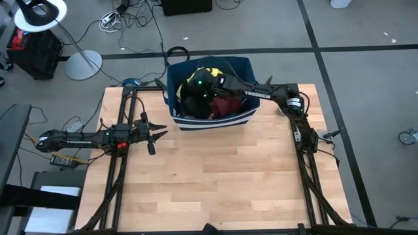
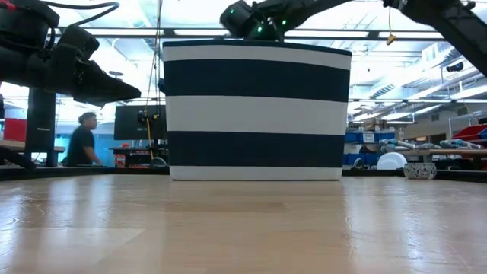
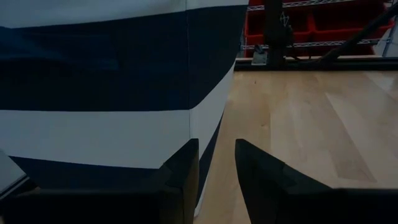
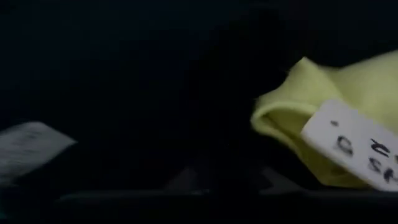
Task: Sort clothes
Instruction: Put the black underwear into the blue bin, then return to Home Position
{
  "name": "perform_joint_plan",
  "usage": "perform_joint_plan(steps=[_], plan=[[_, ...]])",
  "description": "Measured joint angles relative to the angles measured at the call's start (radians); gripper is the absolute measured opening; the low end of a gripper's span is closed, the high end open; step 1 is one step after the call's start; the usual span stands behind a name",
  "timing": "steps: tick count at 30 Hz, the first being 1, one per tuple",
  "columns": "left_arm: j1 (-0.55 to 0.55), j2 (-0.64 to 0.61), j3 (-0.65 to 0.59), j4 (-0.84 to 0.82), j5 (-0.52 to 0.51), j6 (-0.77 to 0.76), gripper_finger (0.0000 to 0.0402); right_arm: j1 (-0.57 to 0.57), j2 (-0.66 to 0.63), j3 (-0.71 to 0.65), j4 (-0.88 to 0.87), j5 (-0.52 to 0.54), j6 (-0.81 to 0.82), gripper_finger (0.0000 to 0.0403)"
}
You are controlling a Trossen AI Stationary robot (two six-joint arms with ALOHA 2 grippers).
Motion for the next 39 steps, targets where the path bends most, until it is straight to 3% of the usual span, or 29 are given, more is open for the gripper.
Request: perform_joint_plan(steps=[14, 26, 39], plan=[[0.000, 0.000, 0.000, 0.000, 0.000, 0.000, 0.0110, 0.009, -0.197, 0.000, -0.034, 0.005, -0.046, 0.0090], [0.000, 0.000, 0.000, 0.000, 0.000, 0.000, 0.0110, 0.072, -0.391, 0.000, -0.429, 0.003, -0.008, 0.0089], [0.000, 0.000, 0.000, 0.000, 0.000, 0.000, 0.0110, 0.311, -0.514, 0.002, -0.845, 0.027, 0.174, 0.0091]])
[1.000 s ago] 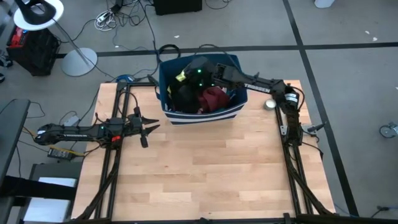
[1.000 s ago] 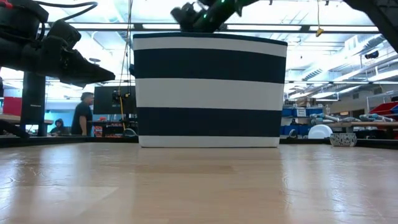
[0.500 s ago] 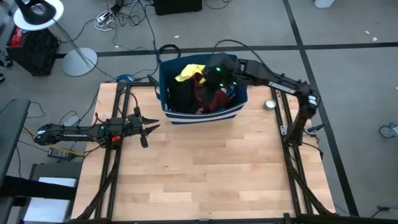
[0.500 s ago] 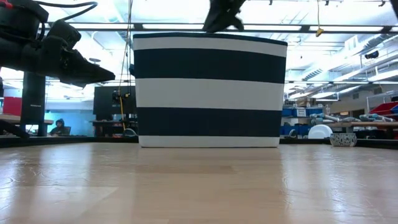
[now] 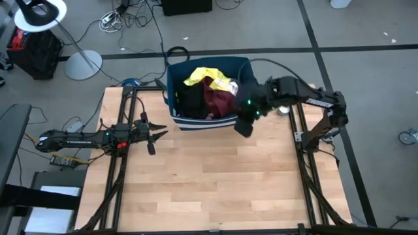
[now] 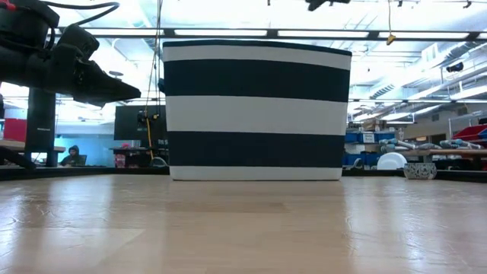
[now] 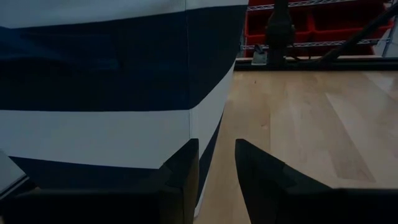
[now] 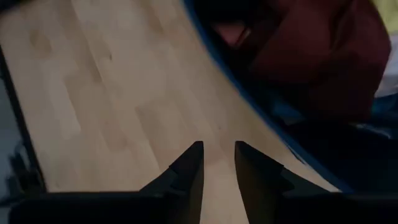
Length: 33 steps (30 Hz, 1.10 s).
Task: Sort clothes
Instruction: Return to Home Position
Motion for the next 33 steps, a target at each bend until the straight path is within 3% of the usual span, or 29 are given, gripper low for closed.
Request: perform_joint_plan(steps=[5, 11, 19, 33], plan=[[0.000, 0.000, 0.000, 0.000, 0.000, 0.000, 0.0110, 0.131, 0.000, -0.039, -0.015, 0.135, -0.002, 0.0089], [0.000, 0.000, 0.000, 0.000, 0.000, 0.000, 0.0110, 0.254, -0.036, -0.191, 0.103, 0.256, 0.007, 0.0091], [0.000, 0.000, 0.000, 0.000, 0.000, 0.000, 0.0110, 0.300, -0.214, -0.605, 0.487, 0.246, 0.006, 0.0091], [0.000, 0.000, 0.000, -0.001, 0.000, 0.000, 0.0110, 0.237, -0.501, -1.284, 1.227, 0.065, -0.105, 0.0090]])
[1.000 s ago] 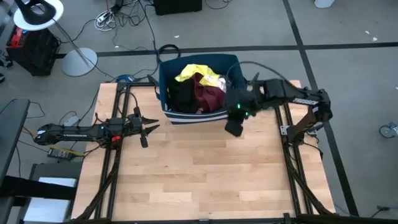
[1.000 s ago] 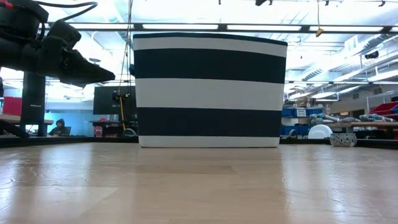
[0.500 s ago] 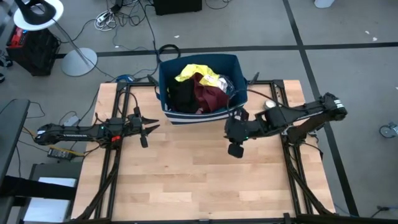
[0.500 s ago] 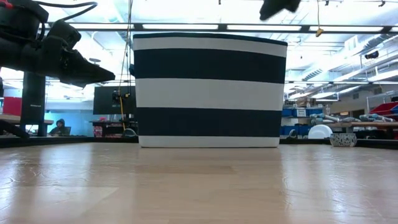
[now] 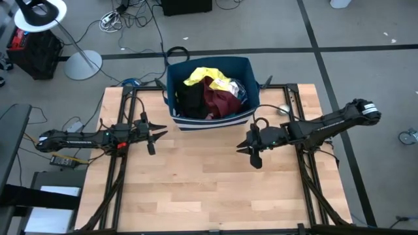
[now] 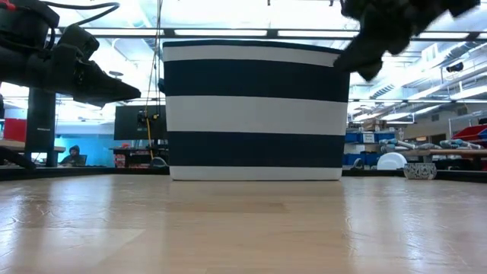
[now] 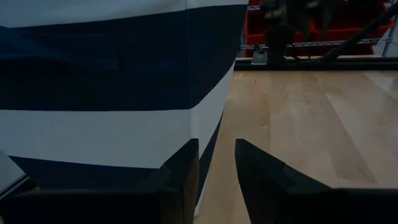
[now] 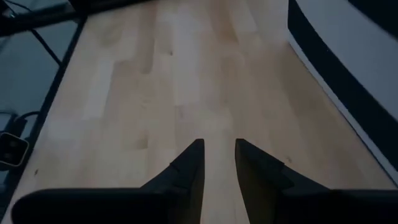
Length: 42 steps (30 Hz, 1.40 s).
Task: Sort clothes
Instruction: Return to Home Position
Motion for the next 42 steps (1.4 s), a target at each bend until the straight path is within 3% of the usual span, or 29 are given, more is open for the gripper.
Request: perform_joint_plan(steps=[9, 19, 29, 35, 42], plan=[[0.000, 0.000, 0.000, -0.020, 0.000, -0.001, 0.0110, -0.055, -0.070, -0.337, 0.423, -0.048, -0.027, 0.0091], [0.000, 0.000, 0.000, -0.055, 0.001, -0.026, 0.0110, -0.065, -0.159, -0.572, 0.744, -0.032, 0.025, 0.0091], [0.000, -0.001, 0.000, -0.046, 0.001, -0.026, 0.0110, -0.055, -0.305, -0.686, 0.772, 0.025, 0.103, 0.0089], [0.000, -0.002, 0.000, -0.020, 0.000, -0.010, 0.0110, -0.019, -0.393, -0.689, 0.757, 0.027, 0.063, 0.0089], [0.000, -0.018, 0.000, 0.019, 0.001, -0.006, 0.0110, 0.011, -0.485, -0.689, 0.641, 0.058, 0.064, 0.0089]])
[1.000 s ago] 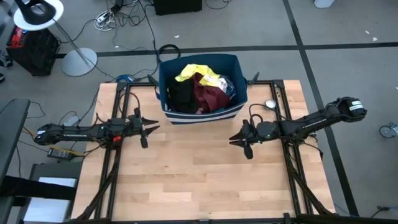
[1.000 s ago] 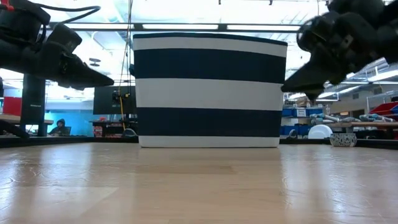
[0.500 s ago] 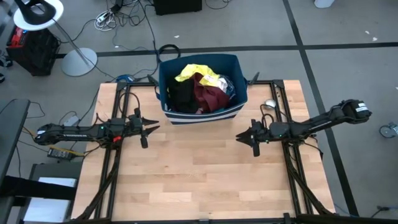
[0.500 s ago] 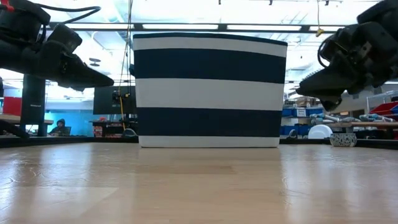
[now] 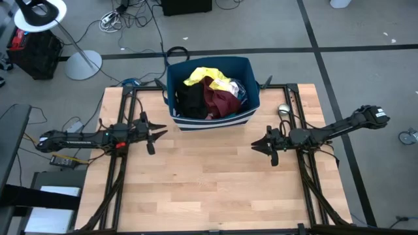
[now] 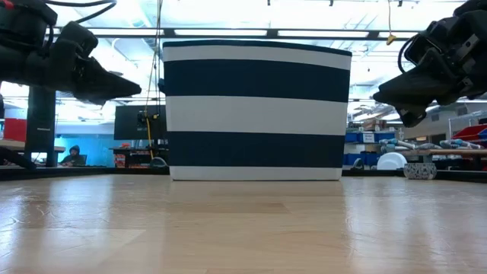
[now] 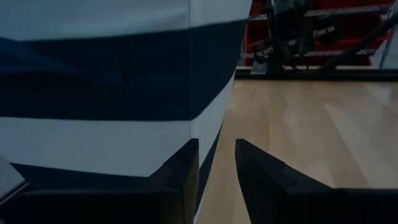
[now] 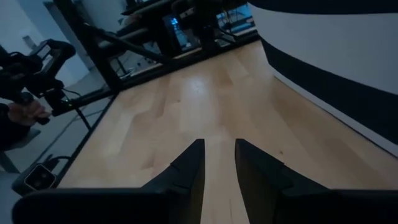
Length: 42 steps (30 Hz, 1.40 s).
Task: Sort clothes
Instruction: Return to Home Position
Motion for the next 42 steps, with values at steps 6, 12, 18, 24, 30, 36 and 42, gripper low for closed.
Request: perform_joint_plan(steps=[6, 12, 18, 24, 30, 36, 42], plan=[[0.000, -0.055, 0.000, -0.009, 0.108, 0.000, 0.0110, 0.026, -0.067, 0.000, -0.051, 0.001, 0.005, 0.0089], [0.000, -0.100, 0.000, -0.022, 0.197, -0.001, 0.0110, 0.040, -0.111, -0.001, -0.085, 0.002, 0.010, 0.0090], [0.000, -0.154, 0.000, -0.059, 0.263, -0.020, 0.0110, 0.063, -0.134, -0.001, -0.099, 0.002, 0.011, 0.0089], [0.000, -0.237, 0.000, -0.115, 0.264, -0.024, 0.0110, 0.081, -0.138, -0.001, -0.121, 0.036, 0.011, 0.0089], [0.000, -0.237, 0.001, -0.126, 0.272, -0.042, 0.0110, 0.099, -0.147, -0.002, -0.120, 0.045, 0.014, 0.0088], [0.000, -0.237, 0.001, -0.126, 0.283, -0.044, 0.0110, 0.105, -0.175, -0.002, -0.124, 0.047, -0.005, 0.0090], [0.000, -0.237, 0.001, -0.160, 0.287, -0.057, 0.0110, 0.105, -0.196, -0.002, -0.146, 0.063, -0.039, 0.0091]])
